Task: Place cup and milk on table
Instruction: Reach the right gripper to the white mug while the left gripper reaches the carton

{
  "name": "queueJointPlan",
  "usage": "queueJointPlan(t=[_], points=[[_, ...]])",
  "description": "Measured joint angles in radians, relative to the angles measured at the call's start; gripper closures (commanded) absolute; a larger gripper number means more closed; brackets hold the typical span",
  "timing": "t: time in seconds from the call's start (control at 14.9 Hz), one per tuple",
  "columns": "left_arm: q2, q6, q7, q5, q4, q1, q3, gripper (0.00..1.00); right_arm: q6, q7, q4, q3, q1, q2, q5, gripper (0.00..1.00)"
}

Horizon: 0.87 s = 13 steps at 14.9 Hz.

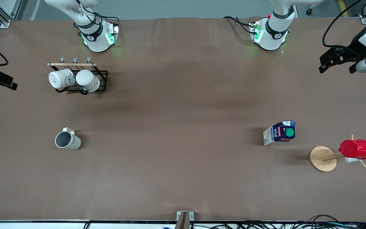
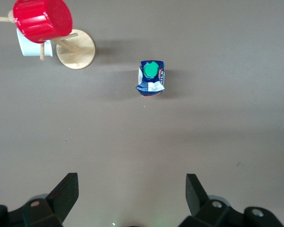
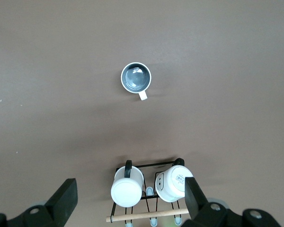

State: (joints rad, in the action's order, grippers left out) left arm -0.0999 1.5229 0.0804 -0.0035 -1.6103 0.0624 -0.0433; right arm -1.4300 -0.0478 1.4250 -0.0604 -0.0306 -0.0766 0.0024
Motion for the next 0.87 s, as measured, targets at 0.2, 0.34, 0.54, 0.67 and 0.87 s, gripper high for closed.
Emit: queueJointPlan(t=[0.2, 0.34, 0.54, 0.67, 0.87], points=[[0.0, 0.0, -0.001, 0.0, 0.001, -0.008, 0.001, 0.0, 0.0, 0.0, 0.0, 0.0, 0.0, 0.0, 0.0, 0.0], [0.002, 0.0, -0.001, 0.0, 0.005, -0.009, 0.004, 0.0, 0.0, 0.0, 0.0, 0.0, 0.0, 0.0, 0.0, 0.0], [0.041, 0.01, -0.002, 0.0, 0.008, -0.009, 0.005, 0.0, 0.004, 0.007, 0.0, 0.0, 0.0, 0.001, 0.0, 0.0], [0.096, 0.052, -0.002, 0.0, 0.004, -0.008, 0.005, 0.0, 0.013, 0.054, 0.003, 0.0, -0.002, 0.001, 0.0, 0.0], [0.187, 0.189, 0.001, 0.0, -0.04, 0.0, 0.005, 0.0, 0.0, 0.101, 0.032, 0.0, -0.009, -0.019, 0.0, 0.0]])
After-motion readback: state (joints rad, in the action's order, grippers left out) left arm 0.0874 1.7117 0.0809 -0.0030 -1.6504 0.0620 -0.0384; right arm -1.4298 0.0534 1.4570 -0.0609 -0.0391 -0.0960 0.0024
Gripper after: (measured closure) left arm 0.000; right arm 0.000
